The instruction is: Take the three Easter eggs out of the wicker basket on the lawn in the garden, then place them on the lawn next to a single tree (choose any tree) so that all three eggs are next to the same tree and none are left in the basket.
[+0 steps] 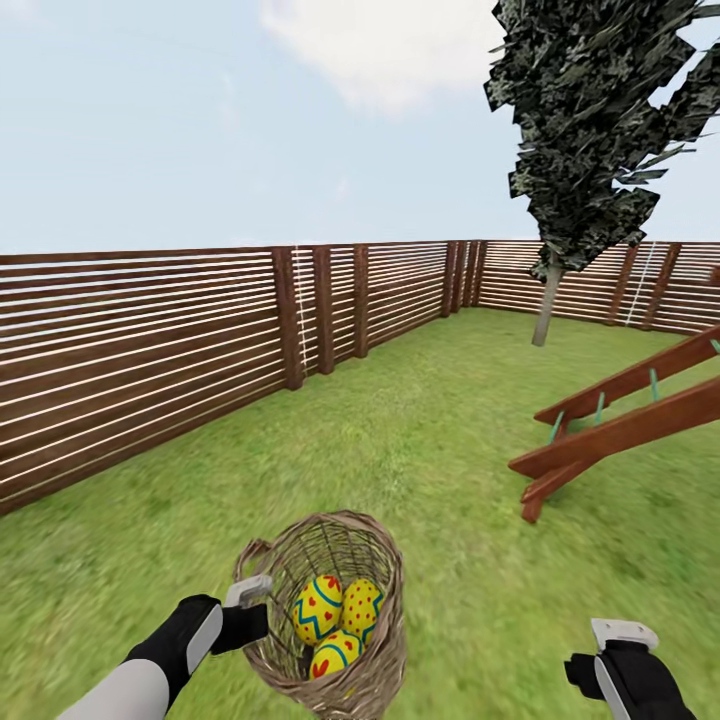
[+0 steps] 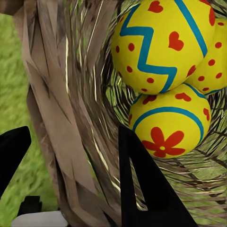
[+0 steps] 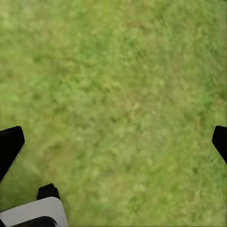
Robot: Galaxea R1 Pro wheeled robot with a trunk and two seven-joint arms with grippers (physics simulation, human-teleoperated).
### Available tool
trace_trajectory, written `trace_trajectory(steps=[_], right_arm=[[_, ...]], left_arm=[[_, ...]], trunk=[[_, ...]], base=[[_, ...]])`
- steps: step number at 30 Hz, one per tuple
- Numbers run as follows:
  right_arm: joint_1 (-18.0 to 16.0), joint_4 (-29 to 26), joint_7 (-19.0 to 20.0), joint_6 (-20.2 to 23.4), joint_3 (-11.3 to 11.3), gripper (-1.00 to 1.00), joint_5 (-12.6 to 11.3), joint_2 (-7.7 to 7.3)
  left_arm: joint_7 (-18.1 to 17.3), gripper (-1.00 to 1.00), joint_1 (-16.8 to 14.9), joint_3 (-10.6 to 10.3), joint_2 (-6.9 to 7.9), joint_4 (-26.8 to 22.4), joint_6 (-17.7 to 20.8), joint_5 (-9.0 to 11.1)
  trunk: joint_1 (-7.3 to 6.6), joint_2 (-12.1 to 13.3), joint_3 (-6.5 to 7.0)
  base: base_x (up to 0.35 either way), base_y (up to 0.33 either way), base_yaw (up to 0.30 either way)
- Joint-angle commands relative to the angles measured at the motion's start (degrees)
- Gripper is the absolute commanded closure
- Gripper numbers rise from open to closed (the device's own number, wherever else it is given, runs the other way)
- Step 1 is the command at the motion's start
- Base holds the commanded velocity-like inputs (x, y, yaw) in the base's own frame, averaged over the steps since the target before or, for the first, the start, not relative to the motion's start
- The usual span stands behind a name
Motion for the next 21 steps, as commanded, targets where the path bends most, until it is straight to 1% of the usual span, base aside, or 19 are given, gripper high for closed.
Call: trace_trajectory(steps=[1,11,19,21], right_arm=[[0.0,-0.1,-0.2,0.2,0.0,-1.0,-0.2,-0.01],[0.0,-0.1,-0.2,0.2,0.1,-1.0,-0.1,0.2],[0.0,0.0,-0.2,0.2,0.1,-1.0,-0.1,0.27],[0.0,0.0,-0.2,0.2,0.1,-1.0,-0.1,0.27]], left_arm=[[-0.1,1.0,0.0,0.4,-0.01,-0.1,0.4,0.8],[-0.1,1.0,0.0,0.5,0.03,0.0,0.4,0.9],[-0.1,1.0,0.0,0.5,0.03,0.1,0.4,0.9],[-0.1,1.0,0.0,0.4,0.03,0.1,0.4,0.9]], trunk=[[0.05,0.0,-0.02],[0.05,0.0,-0.02],[0.05,0.0,-0.02],[0.05,0.0,-0.02]], base=[[0.33,0.0,0.0],[0.33,0.0,0.012],[0.33,0.0,0.277],[0.33,0.0,0.108]])
